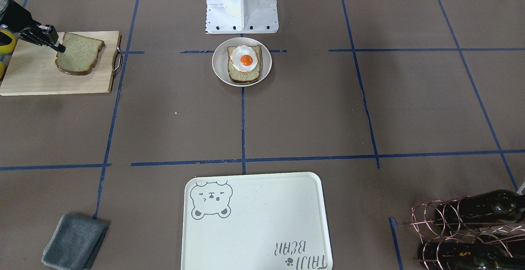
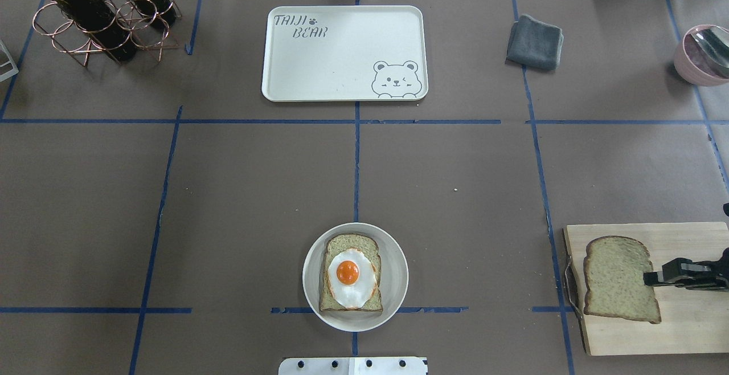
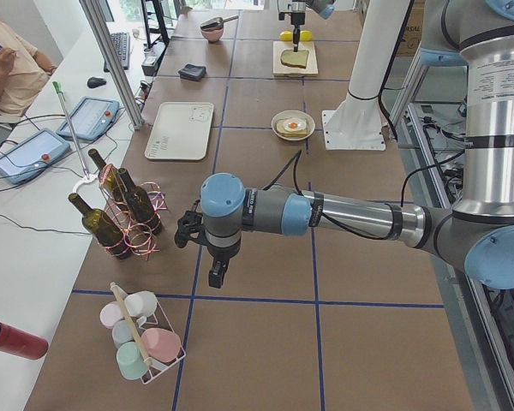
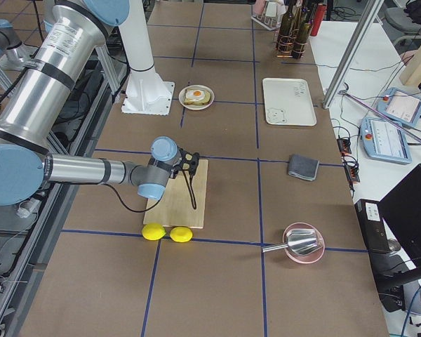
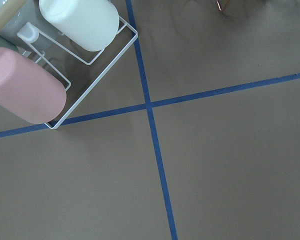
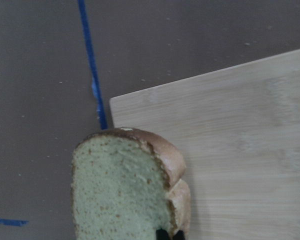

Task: Make sandwich and place on tray
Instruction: 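Lift the bread slice with the right gripper and carry it over the plate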

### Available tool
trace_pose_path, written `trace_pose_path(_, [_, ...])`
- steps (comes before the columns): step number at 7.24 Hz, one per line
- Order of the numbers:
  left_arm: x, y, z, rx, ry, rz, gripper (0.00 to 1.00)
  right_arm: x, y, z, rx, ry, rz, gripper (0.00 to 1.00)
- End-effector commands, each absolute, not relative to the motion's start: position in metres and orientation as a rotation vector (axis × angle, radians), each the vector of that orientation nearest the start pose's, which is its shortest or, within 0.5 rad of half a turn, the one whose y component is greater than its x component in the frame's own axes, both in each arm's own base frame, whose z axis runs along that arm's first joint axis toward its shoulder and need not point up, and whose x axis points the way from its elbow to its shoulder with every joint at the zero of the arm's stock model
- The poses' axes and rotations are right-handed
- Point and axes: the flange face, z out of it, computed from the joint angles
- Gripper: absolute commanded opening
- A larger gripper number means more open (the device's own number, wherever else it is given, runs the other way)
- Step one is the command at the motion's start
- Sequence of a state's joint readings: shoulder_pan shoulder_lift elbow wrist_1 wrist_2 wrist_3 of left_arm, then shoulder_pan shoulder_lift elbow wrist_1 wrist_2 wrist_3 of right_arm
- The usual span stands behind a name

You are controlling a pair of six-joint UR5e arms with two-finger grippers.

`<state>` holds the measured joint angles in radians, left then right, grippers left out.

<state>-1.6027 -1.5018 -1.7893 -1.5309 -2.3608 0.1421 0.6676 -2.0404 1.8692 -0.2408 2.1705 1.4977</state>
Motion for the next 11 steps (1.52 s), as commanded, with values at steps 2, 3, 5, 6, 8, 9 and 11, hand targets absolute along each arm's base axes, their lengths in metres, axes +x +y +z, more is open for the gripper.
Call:
trace_pose_path(2, [-0.078,-0.463,0.586,0.173,0.778,0.148,1.00,-0.285,-0.311,0.460,-0.063,-1.419,0.091,0.00])
trace_pose_path(3, [-0.078,-0.463,0.586,0.173,0.778,0.148,1.00,-0.333,-0.321,0.421,-0.088,-1.459,0.054,0.00])
trace_pose_path(5, [-0.078,-0.463,0.587,0.172,0.778,0.148,1.00,-0.429,-0.311,0.340,-0.160,-1.471,0.038,0.00])
trace_pose_path(6, [-0.078,-0.463,0.586,0.173,0.778,0.148,1.00,-0.478,-0.291,0.309,-0.104,-1.461,0.086,0.00])
trace_pose_path(8, [-0.078,-0.463,0.586,0.173,0.778,0.148,1.00,-0.514,-0.278,0.276,-0.115,-1.421,0.089,0.00])
trace_pose_path(9, [-0.078,-0.463,0.586,0.173,0.778,0.148,1.00,-0.522,-0.272,0.276,-0.128,-1.397,0.085,0.00])
trace_pose_path(11, [-0.078,-0.463,0.586,0.173,0.778,0.148,1.00,-0.529,-0.266,0.277,-0.110,-1.393,0.097,0.00])
